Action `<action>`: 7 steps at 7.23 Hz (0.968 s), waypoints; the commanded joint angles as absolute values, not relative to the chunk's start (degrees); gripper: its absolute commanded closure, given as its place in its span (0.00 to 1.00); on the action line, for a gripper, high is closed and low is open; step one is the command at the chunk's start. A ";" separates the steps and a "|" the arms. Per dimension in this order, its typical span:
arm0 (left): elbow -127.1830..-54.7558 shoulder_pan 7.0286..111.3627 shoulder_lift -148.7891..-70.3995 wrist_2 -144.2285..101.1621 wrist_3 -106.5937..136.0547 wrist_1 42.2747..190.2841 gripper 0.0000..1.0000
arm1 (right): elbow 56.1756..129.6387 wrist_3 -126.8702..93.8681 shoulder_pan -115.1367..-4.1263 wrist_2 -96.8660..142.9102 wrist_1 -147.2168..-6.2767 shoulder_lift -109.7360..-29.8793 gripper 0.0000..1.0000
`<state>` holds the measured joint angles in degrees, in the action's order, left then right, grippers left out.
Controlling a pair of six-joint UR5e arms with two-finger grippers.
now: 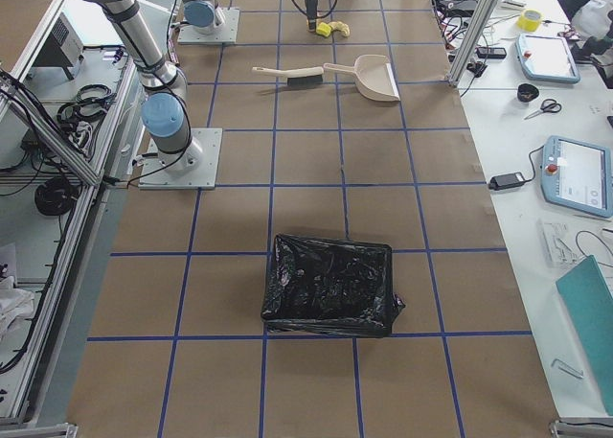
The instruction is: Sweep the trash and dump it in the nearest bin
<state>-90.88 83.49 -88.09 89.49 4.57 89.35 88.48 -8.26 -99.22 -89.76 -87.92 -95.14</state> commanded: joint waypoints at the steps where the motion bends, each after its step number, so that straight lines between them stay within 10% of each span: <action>1: -90.88 83.41 -87.98 89.56 4.57 89.39 0.00 | 88.51 -8.26 -99.23 -89.91 -87.98 -94.92 0.00; 7: -91.05 83.15 -90.69 89.65 5.19 93.70 0.00 | 88.59 -8.26 -99.23 -90.09 -87.80 -95.10 0.00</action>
